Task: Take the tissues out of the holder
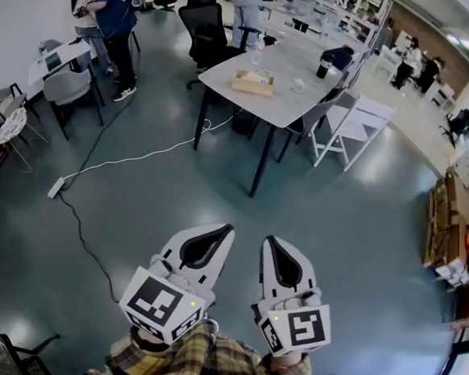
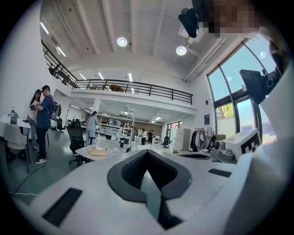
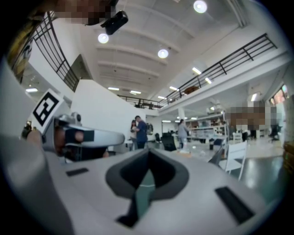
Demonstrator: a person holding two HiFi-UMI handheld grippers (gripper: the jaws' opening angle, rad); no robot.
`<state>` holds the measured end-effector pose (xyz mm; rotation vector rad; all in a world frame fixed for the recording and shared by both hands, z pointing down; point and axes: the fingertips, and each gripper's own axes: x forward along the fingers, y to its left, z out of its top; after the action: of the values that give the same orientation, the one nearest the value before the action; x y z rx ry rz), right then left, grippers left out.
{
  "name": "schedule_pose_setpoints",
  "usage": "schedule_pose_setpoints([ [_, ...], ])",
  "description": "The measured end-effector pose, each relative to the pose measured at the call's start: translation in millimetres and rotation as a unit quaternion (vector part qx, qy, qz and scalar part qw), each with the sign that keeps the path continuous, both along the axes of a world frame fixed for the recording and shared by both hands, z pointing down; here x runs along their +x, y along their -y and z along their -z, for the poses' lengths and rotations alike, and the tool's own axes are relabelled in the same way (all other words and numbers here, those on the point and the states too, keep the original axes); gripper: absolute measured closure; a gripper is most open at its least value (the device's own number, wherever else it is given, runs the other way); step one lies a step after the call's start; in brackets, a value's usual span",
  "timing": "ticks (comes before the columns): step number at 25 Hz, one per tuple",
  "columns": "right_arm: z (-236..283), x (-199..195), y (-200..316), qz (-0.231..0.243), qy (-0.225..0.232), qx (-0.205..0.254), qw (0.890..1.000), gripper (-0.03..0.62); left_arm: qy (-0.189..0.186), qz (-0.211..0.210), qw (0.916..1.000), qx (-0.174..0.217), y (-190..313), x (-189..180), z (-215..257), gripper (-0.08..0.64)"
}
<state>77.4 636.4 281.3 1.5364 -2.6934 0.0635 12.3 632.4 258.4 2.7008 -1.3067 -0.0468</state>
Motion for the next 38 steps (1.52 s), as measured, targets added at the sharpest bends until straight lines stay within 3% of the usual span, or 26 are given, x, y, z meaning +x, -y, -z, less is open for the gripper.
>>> schedule_pose_setpoints([
  [11,1.5,-22.6,121.0,-0.009,-0.014,-0.002,1.0,0.583,0.007,-0.023,0.9997,-0.004,127.9,-10.3,-1.1,0.543],
  [24,-10.1,-58.6,253.0,-0.029,-0.019,-0.011,0.999,0.583,0.01,-0.033,0.9994,-0.009,253.9,-53.0,-9.4,0.543],
  [32,-38.7,-51.0,322.1,-0.037,-0.021,-0.038,0.998,0.583,0.003,-0.03,0.999,-0.034,321.7,-57.9,-32.5,0.543],
  [38,-37.2,-43.6,403.8,-0.026,-0.021,-0.034,0.999,0.583,0.003,-0.013,0.9995,-0.027,398.8,-54.9,-33.5,0.543],
])
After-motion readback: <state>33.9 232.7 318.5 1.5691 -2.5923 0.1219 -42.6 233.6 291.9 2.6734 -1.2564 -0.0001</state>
